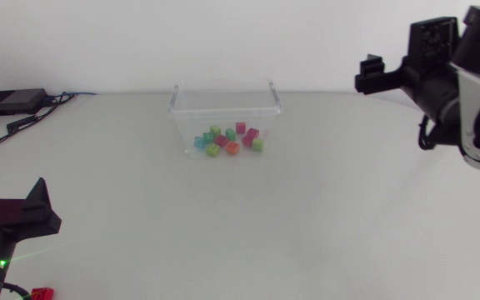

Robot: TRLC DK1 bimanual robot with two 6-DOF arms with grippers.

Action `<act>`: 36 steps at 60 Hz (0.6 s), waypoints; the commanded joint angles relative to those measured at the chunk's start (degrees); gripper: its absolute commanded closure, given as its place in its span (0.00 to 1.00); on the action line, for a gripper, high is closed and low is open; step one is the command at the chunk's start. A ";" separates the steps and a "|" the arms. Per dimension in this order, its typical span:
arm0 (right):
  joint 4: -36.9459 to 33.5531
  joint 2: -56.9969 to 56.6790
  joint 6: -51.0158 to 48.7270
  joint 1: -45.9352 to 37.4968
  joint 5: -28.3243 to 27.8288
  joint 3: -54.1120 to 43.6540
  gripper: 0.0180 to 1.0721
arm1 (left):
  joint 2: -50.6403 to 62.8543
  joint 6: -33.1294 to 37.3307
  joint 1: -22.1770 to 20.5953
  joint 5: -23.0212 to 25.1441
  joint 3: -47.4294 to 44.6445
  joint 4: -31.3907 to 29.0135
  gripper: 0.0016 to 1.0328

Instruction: Pick up the duplo bricks and place them in the container

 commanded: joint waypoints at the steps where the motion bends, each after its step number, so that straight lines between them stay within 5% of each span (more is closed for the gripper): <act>1: 1.24 -5.58 -0.19 -3.57 -0.37 -5.57 0.05 | -0.56 0.17 0.29 -0.15 -1.04 0.07 0.04; 14: 0.27 -22.01 -0.27 -12.00 -3.79 -17.70 0.05 | -0.56 0.08 0.29 -0.15 -1.04 0.07 0.04; 36: -5.23 -44.54 1.68 -12.63 -5.96 -32.30 0.05 | -0.46 -0.46 -0.65 1.03 -1.01 -0.19 0.04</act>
